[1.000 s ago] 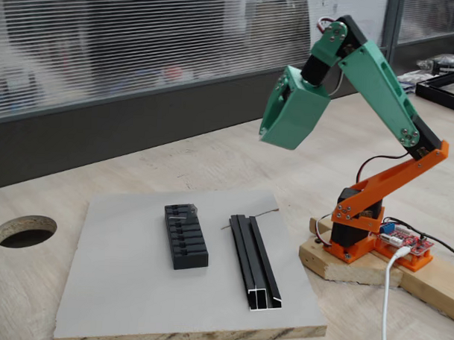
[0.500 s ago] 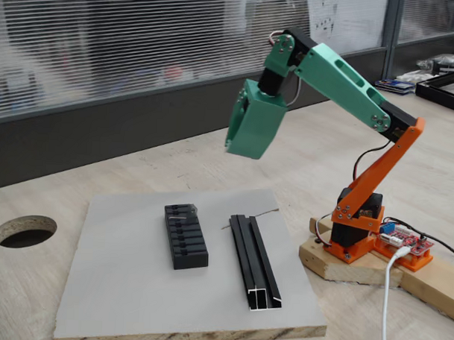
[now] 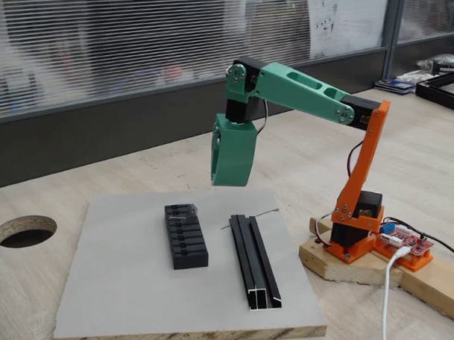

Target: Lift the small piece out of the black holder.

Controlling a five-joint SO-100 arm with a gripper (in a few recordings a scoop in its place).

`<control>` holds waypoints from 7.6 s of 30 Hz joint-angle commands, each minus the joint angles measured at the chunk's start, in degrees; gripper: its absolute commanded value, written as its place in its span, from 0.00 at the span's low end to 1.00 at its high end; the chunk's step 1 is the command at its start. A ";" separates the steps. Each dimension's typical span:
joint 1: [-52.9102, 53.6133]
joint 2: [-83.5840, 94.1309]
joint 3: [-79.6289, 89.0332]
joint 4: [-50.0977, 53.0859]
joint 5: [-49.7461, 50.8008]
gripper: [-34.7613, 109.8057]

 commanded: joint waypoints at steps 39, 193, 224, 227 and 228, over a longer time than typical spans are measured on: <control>-4.13 -4.66 0.00 -14.85 1.14 0.43; -1.93 -8.17 8.88 -25.14 -4.66 0.43; -1.23 -8.96 8.96 -25.84 -5.27 0.28; -1.23 -8.96 9.05 -25.84 -5.27 0.28; -1.32 -8.96 9.32 -25.84 -5.27 0.28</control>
